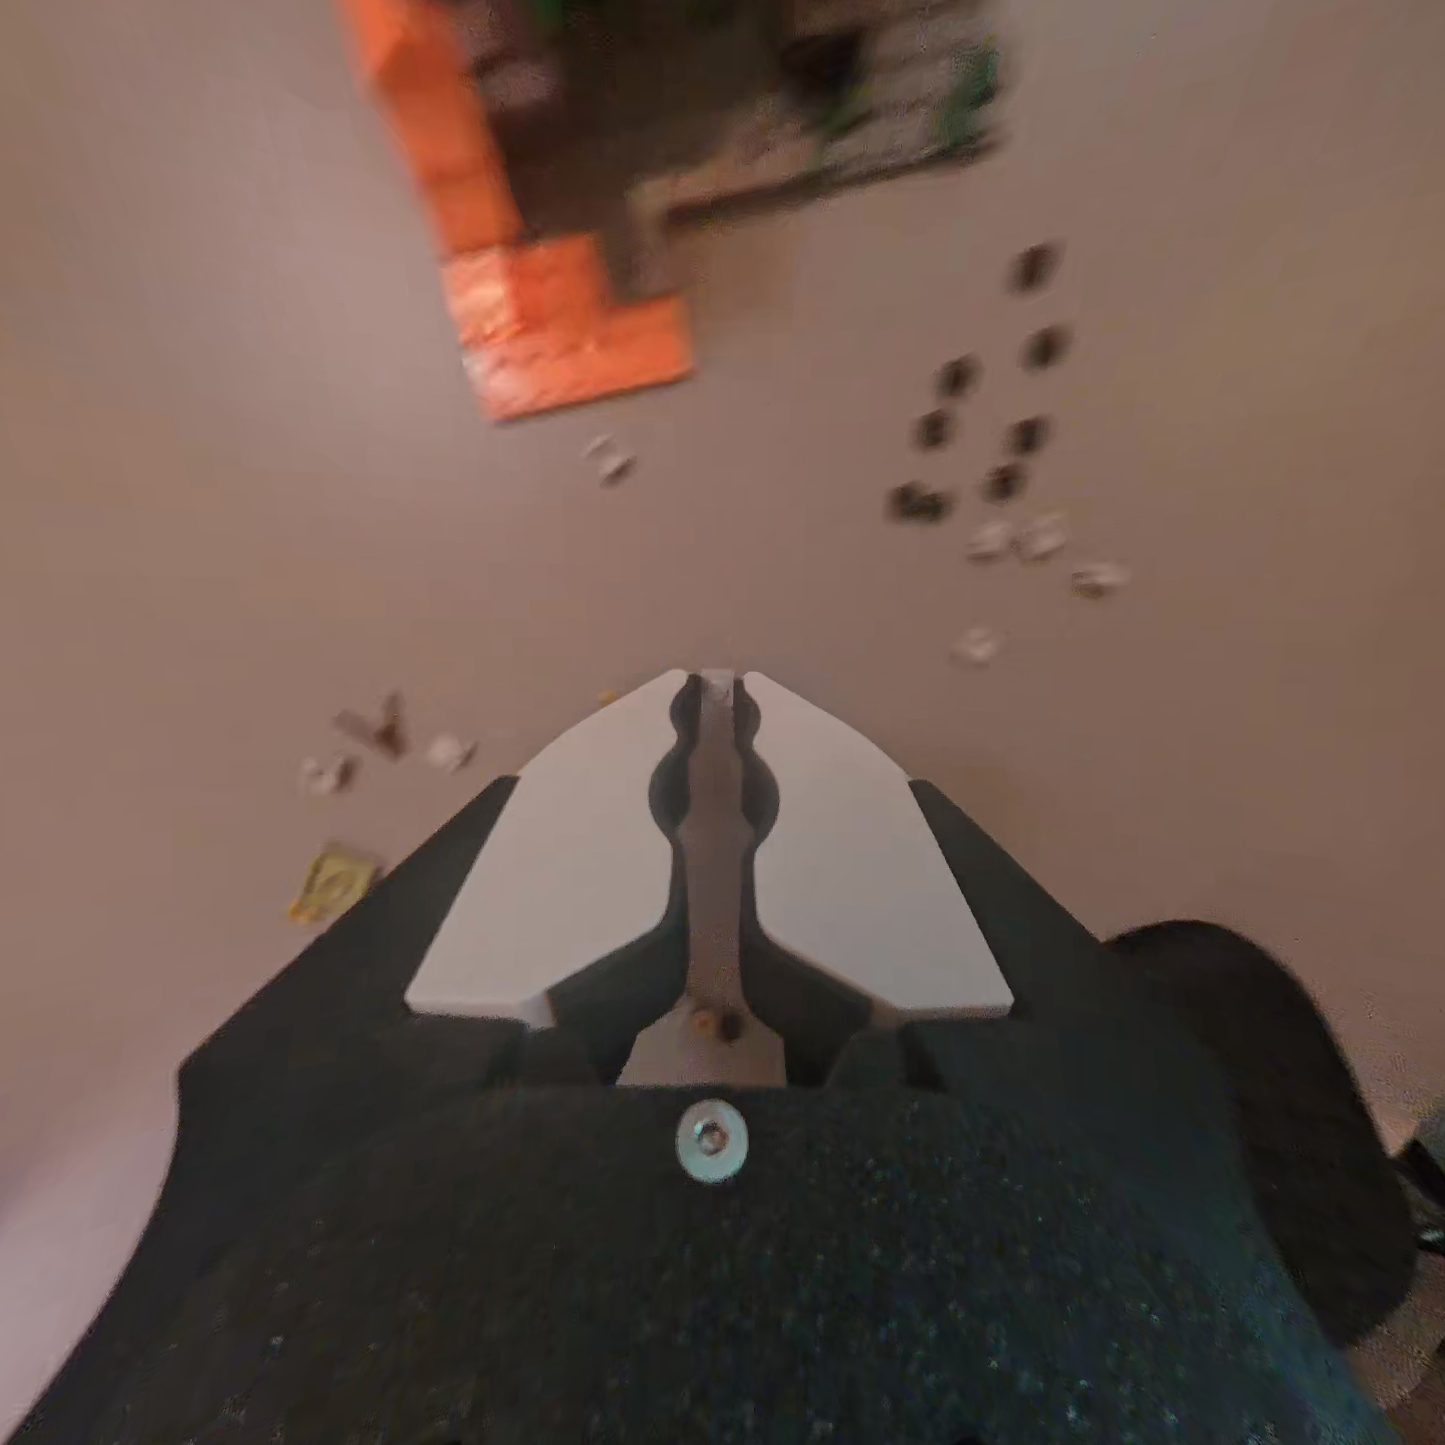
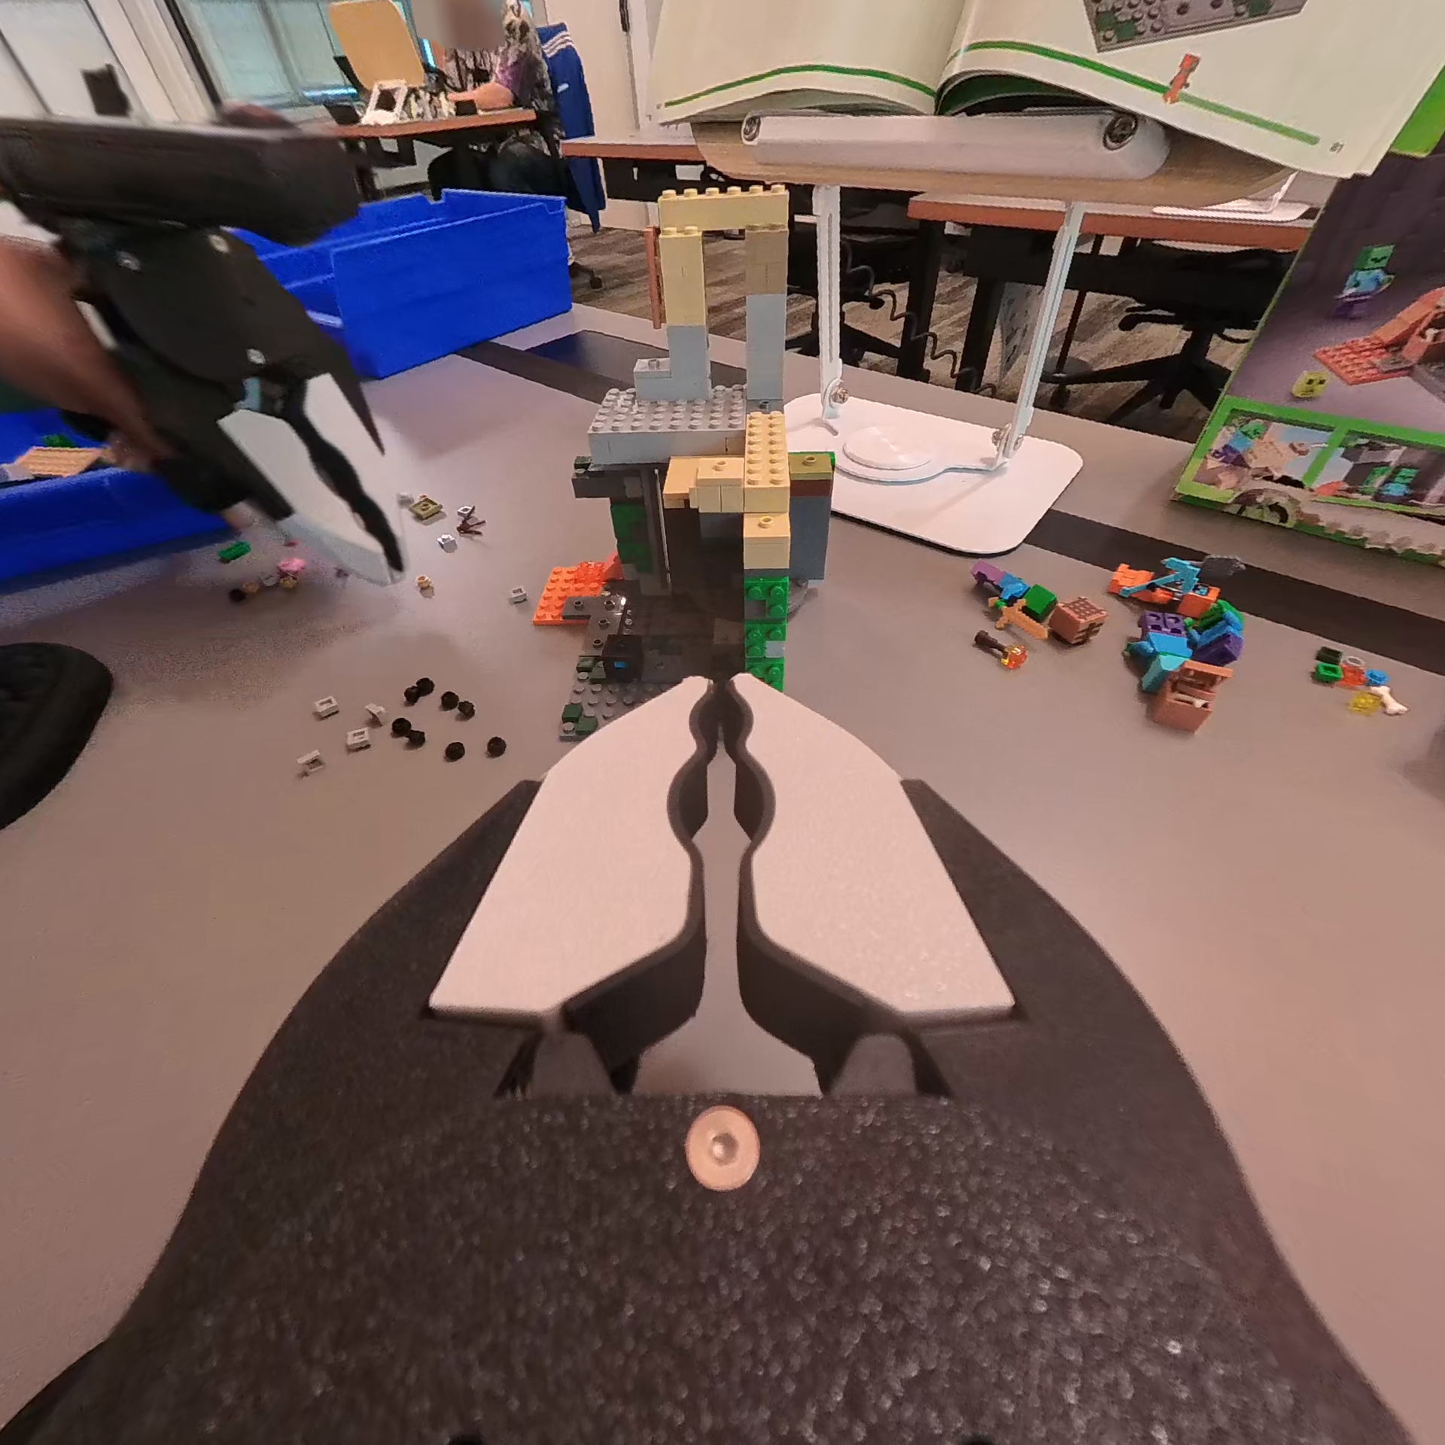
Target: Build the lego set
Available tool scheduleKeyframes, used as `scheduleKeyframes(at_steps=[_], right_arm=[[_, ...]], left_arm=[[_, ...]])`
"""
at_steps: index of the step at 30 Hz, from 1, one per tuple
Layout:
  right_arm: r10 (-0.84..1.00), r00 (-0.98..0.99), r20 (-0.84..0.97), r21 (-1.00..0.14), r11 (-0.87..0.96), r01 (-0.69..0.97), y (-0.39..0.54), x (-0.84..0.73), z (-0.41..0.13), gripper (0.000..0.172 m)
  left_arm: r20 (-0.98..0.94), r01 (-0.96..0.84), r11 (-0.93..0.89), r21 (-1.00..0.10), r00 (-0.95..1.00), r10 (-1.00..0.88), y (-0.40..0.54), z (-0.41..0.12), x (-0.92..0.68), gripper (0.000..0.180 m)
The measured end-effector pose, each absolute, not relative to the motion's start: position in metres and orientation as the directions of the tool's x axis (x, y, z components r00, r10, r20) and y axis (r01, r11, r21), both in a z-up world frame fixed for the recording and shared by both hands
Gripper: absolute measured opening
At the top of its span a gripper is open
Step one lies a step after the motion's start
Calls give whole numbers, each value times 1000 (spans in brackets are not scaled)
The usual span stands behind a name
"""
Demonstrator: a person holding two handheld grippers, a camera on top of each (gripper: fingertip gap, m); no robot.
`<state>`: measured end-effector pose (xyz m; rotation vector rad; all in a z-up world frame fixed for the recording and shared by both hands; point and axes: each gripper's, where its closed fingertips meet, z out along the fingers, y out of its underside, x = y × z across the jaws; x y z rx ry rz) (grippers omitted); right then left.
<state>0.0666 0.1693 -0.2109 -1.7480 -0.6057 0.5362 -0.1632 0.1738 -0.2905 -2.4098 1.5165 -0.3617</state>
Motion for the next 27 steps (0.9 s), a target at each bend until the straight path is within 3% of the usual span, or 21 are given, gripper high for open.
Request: scheduleKeyframes(at_steps=[5,11,18,27], right_arm=[[655,754,-42,-968,-215,133,168,63,-212,0],[657,753,-39,-969,-208,131,167,64,-210,0],[663,748,-38,-970,-205,132,166,62,-209,0],[659,750,-44,-971,-205,123,166,64,-208,0]], left_arm=[[129,-860,-294,-417,265,-956,128,-288,-115,12],[139,-868,-256,-426,217,-966,118,-291,-103,19],[-33,-815,-383,-435,440,-897,192,-291,-126,22],[38,-742,-484,-464,529,-848,220,-309,-125,16]])
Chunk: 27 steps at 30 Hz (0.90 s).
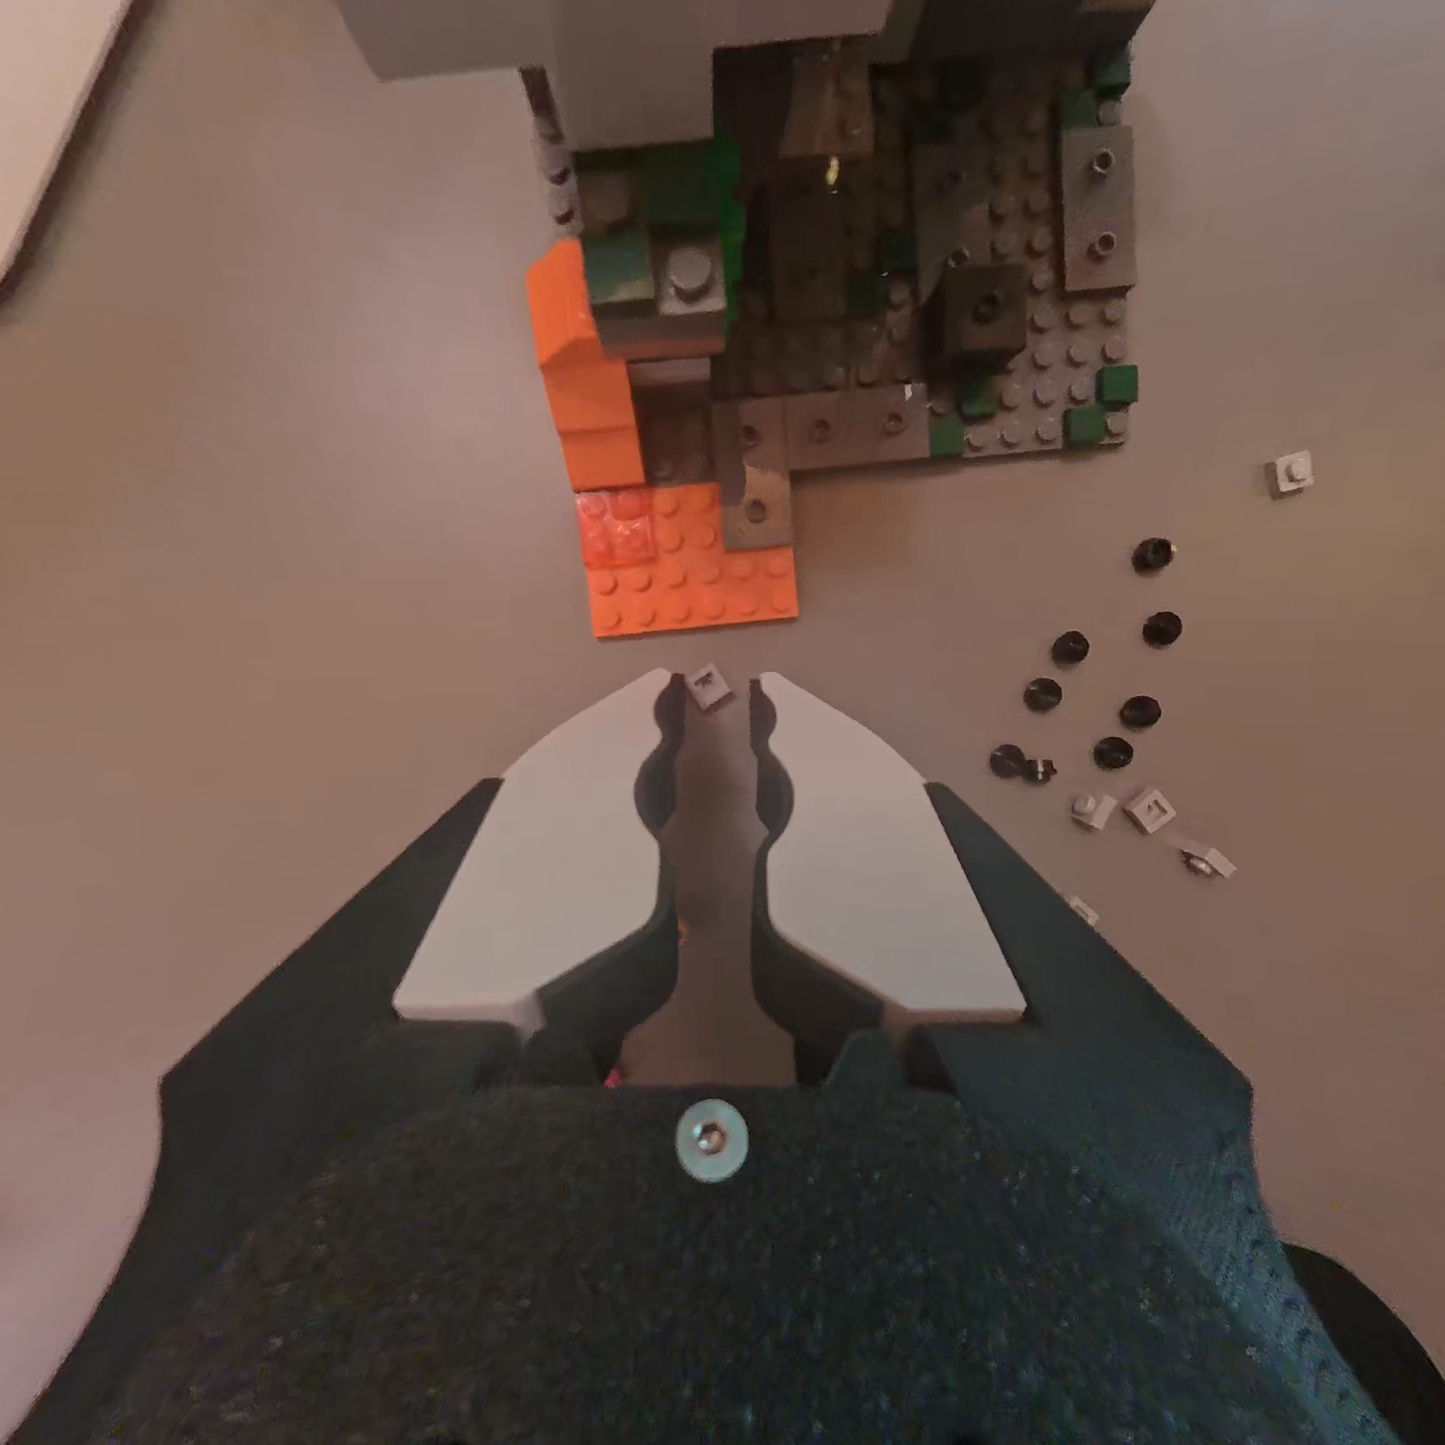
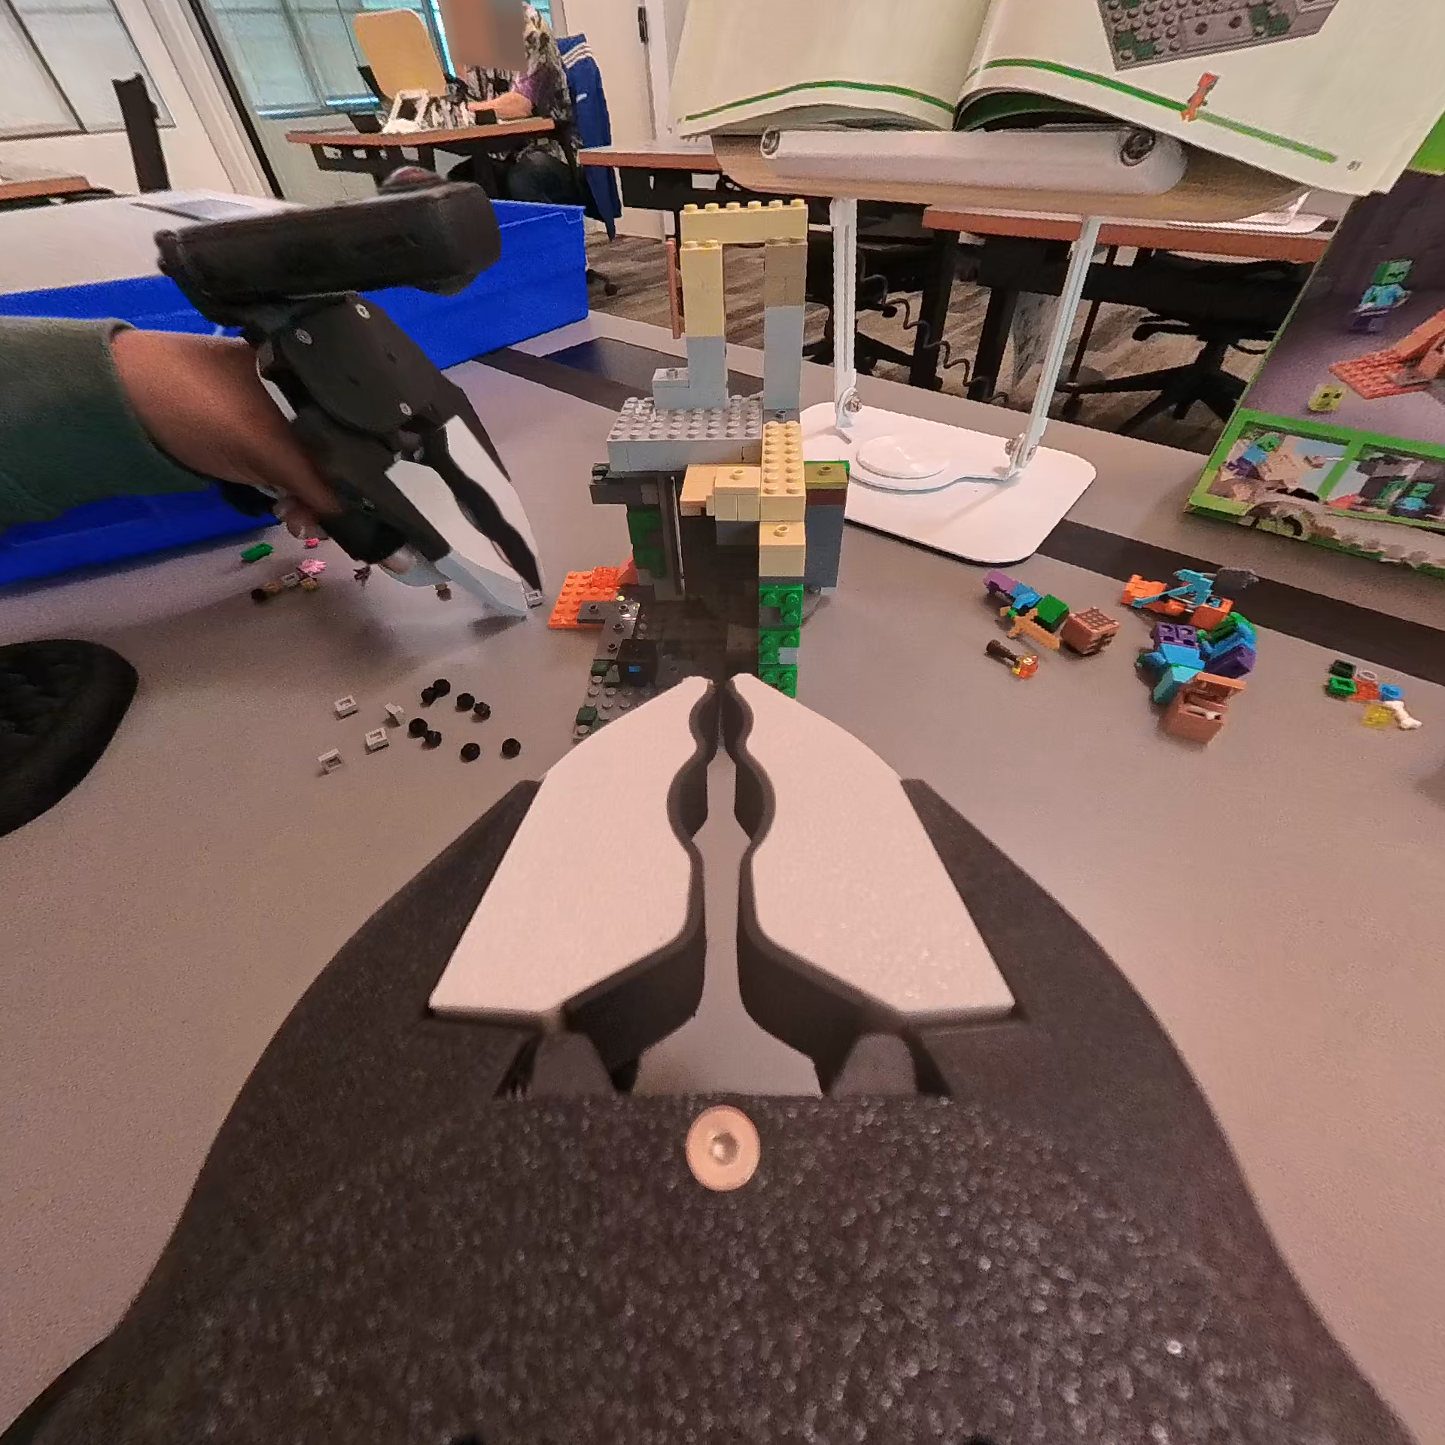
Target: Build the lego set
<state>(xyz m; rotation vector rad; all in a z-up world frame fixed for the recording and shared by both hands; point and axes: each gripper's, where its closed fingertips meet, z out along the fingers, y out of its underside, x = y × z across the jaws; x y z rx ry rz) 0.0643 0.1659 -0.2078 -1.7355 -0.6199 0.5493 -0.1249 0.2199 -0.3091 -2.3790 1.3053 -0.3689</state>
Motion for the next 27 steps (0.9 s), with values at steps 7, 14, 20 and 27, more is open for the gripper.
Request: scheduleKeyframes(at_steps=[7,14,20,27], right_arm=[[662,747,-50,-970,-210,121,166,64,-209,0],[668,742,-47,-969,-210,127,165,61,-210,0],[671,740,-48,-970,-209,126,164,61,-209,0],[672,739,-45,-970,-207,130,164,60,-209,0]], left_arm=[[170,-759,-409,-507,378,-910,172,-302,-102,8],[250,-747,-347,-568,244,-937,125,-276,-93,24],[63,-764,-395,-511,425,-903,169,-268,-146,20],[-92,-837,-445,-319,495,-864,220,-284,-215,17]])
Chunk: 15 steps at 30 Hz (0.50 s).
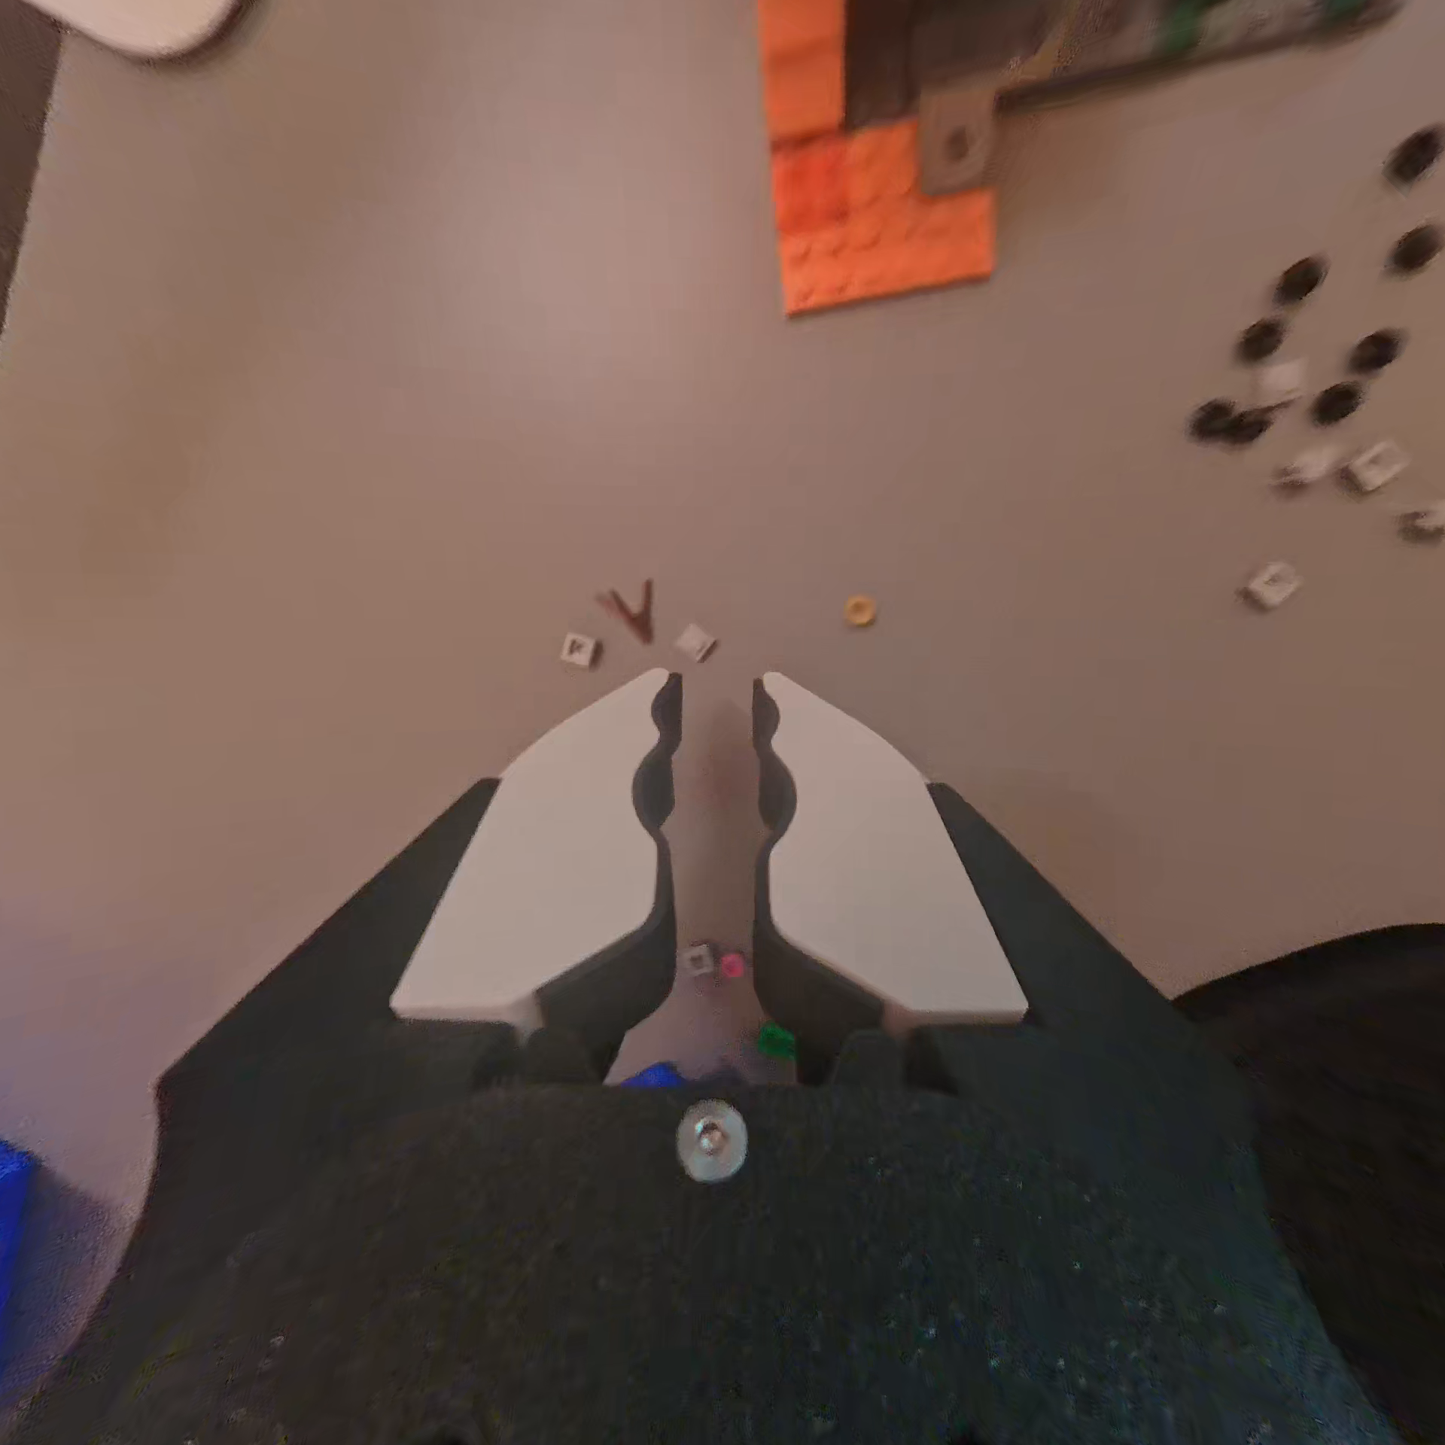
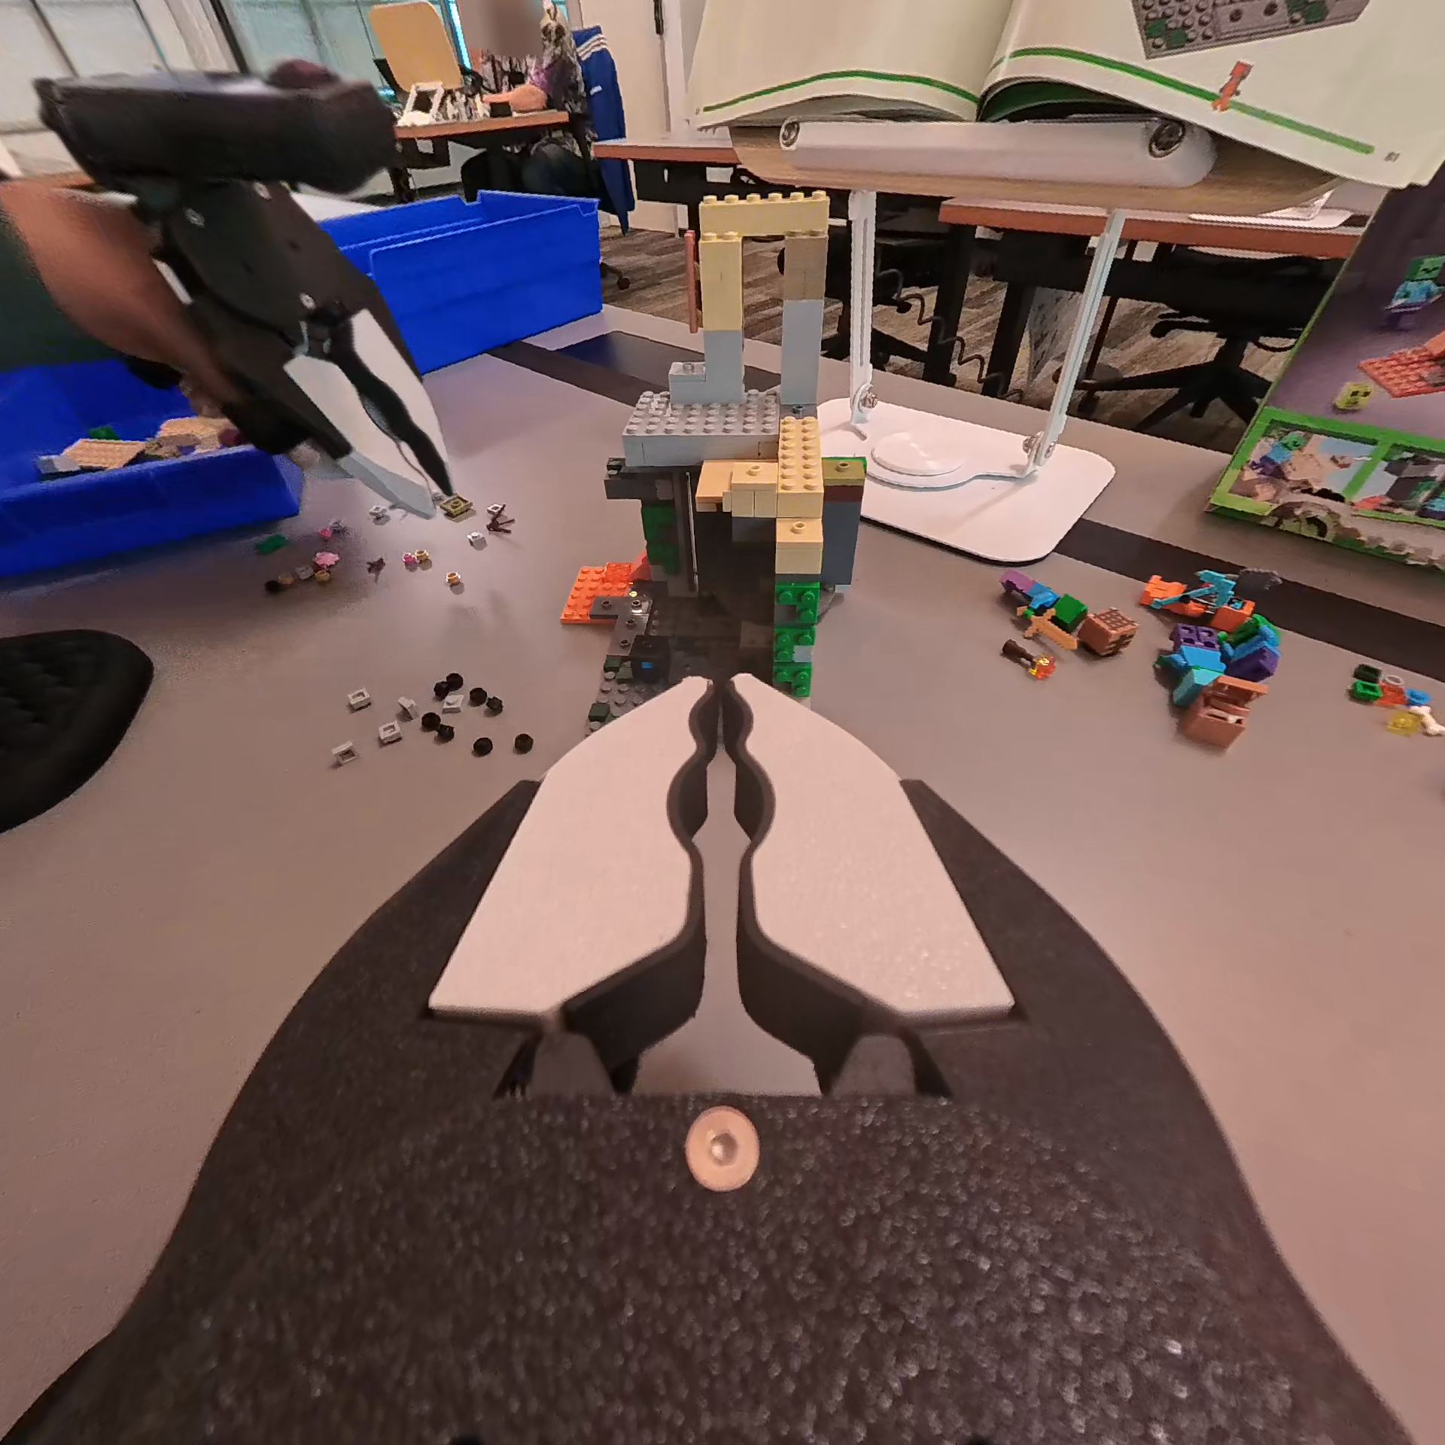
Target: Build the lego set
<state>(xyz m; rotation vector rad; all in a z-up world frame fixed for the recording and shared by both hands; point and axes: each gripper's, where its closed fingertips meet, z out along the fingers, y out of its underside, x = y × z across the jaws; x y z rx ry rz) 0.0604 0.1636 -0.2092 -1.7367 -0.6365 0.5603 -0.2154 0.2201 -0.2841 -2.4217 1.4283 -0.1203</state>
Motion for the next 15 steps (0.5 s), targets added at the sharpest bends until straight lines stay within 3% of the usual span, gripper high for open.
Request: scheduleKeyframes(at_steps=[5,15], right_arm=[[669,742,-45,-969,-211,131,164,61,-210,0],[671,740,-54,-968,-218,127,165,61,-212,0]], left_arm=[[-78,-856,-462,-233,490,-868,228,-303,-225,21],[-4,-815,-521,-254,539,-842,229,-310,-219,20]])
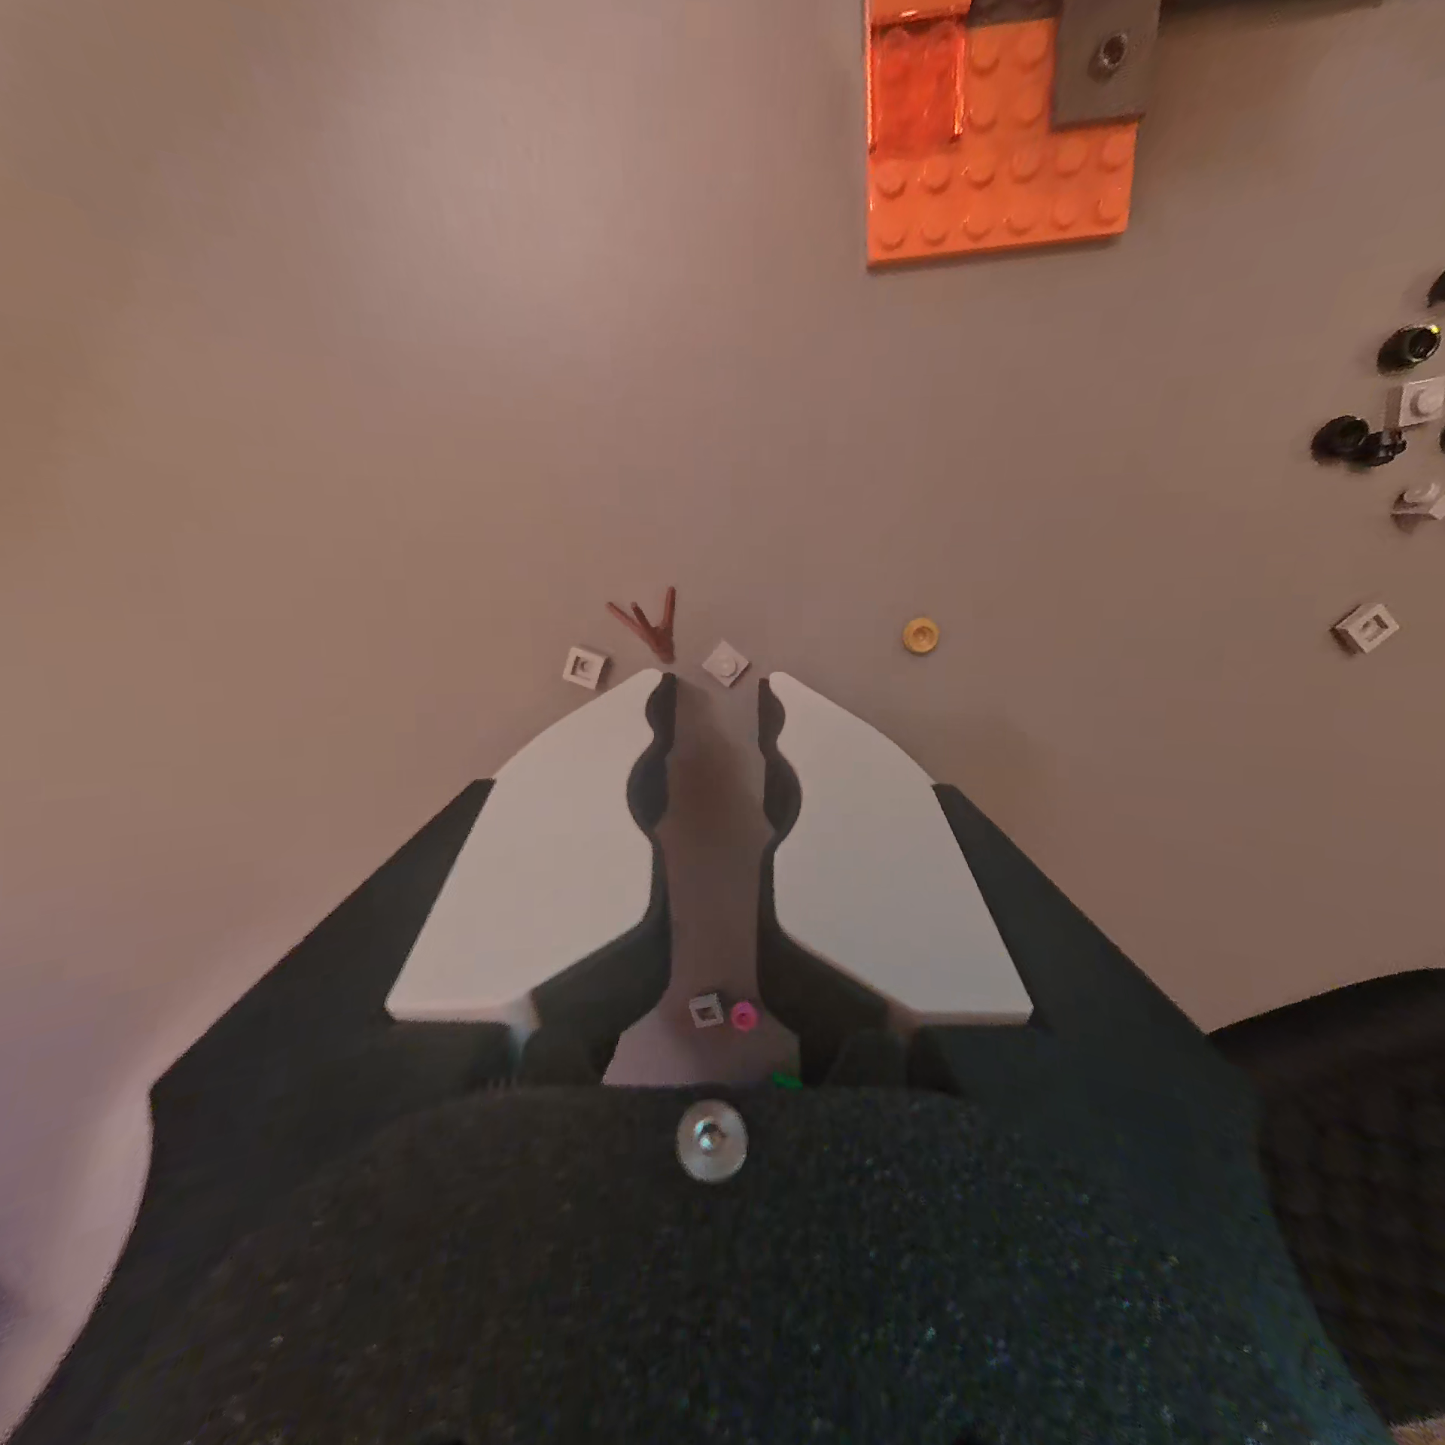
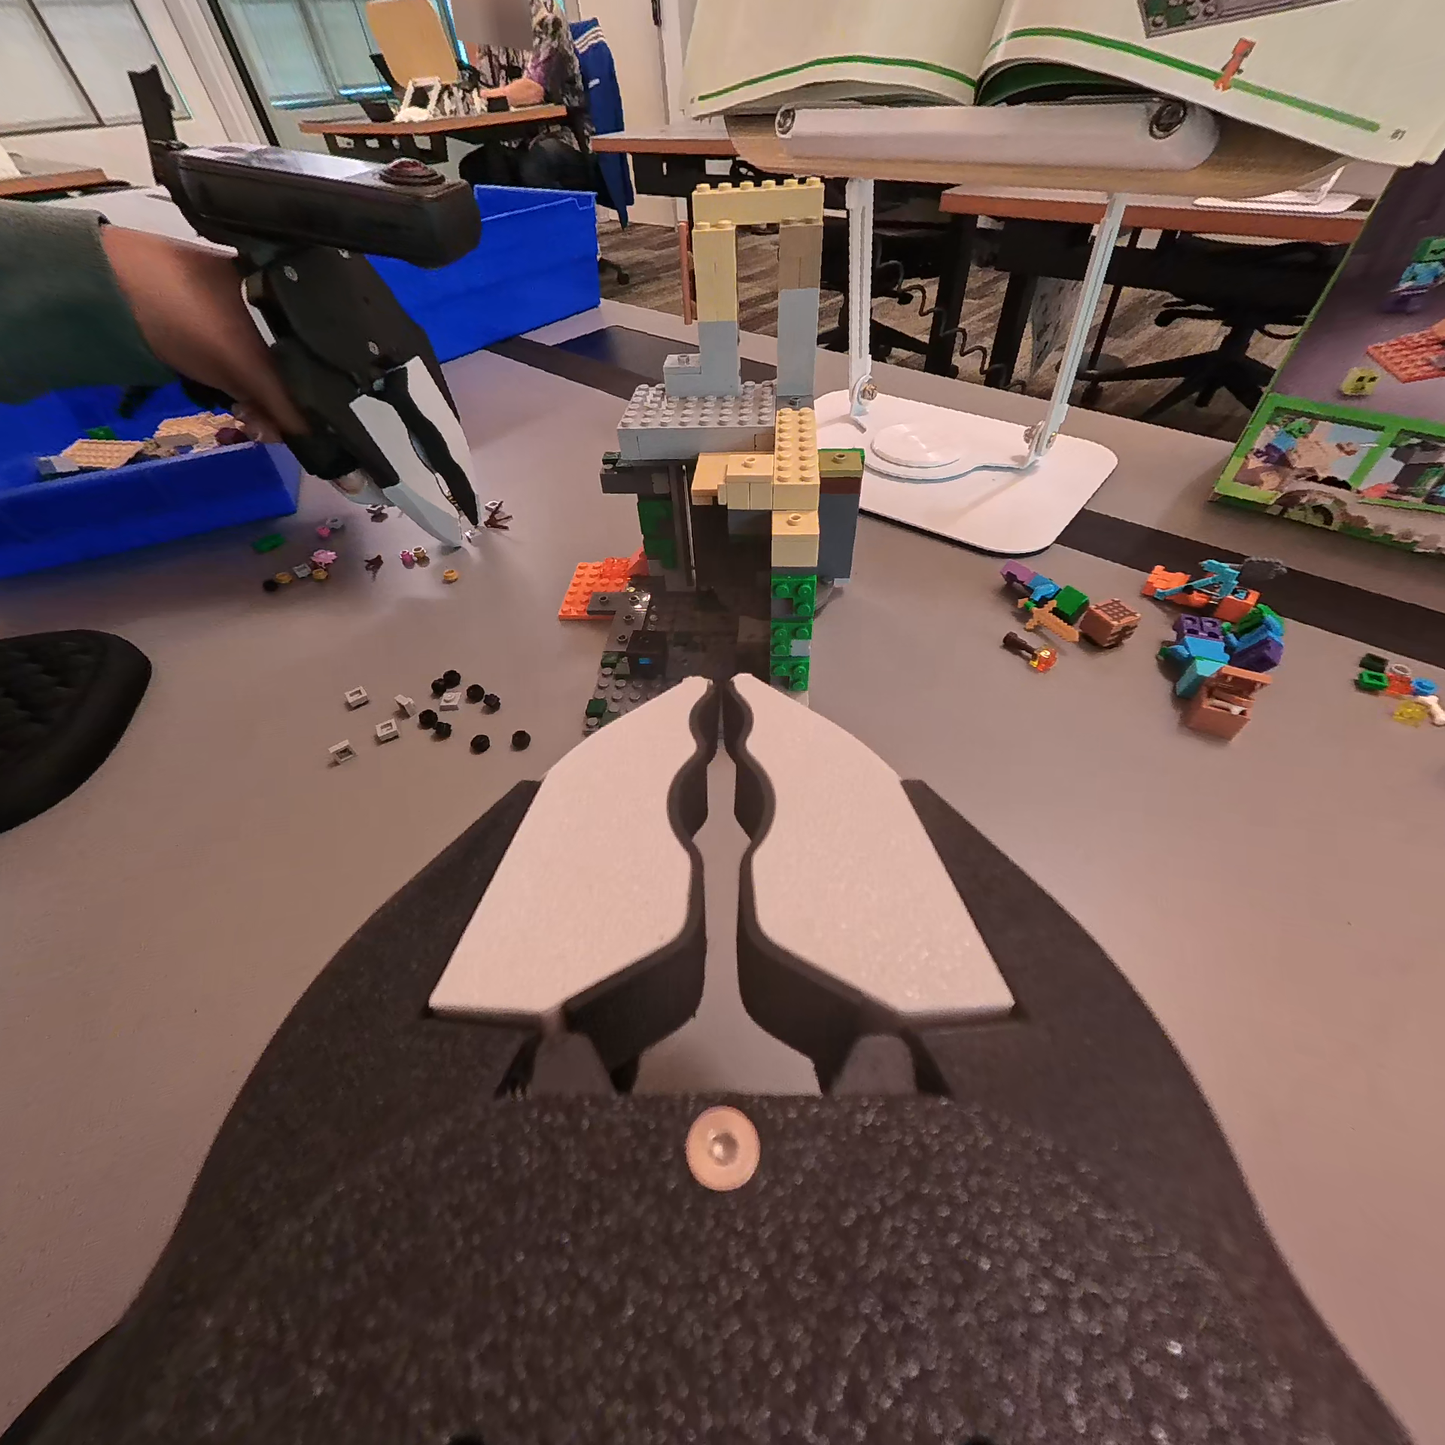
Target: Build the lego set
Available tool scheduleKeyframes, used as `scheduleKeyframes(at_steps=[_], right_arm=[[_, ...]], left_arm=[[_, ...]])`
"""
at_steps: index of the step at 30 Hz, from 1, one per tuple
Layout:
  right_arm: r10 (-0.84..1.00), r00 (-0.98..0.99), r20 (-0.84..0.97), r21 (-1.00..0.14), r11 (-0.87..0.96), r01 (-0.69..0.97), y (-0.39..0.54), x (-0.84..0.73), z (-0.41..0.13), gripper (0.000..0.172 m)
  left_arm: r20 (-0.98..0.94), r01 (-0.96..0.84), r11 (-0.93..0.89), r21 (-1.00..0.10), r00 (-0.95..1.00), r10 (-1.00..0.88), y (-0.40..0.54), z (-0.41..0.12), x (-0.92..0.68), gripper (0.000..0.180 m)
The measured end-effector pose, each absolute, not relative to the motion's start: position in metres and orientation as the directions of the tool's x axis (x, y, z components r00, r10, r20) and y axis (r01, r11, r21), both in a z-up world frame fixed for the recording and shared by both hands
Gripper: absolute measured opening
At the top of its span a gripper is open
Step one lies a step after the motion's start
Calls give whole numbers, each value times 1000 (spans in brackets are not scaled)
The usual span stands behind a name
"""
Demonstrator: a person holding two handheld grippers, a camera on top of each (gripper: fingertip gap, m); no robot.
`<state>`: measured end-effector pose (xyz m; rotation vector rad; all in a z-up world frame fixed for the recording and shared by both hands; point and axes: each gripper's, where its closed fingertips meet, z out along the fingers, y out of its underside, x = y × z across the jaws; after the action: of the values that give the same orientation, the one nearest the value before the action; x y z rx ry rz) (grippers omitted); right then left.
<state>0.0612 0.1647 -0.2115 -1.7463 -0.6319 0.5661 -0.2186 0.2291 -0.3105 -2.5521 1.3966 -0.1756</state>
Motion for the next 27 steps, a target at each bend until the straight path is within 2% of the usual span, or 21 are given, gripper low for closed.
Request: scheduleKeyframes(at_steps=[14,20,27], right_arm=[[670,741,-52,-966,-221,132,165,61,-213,0],[673,738,-50,-966,-219,134,164,60,-213,0],[674,737,-45,-967,-213,136,163,59,-212,0]], left_arm=[[21,-820,-504,-270,518,-855,224,-308,-207,10],[77,-854,-358,-378,357,-931,176,-283,-150,10],[118,-887,-243,-392,213,-970,124,-294,-110,11]])
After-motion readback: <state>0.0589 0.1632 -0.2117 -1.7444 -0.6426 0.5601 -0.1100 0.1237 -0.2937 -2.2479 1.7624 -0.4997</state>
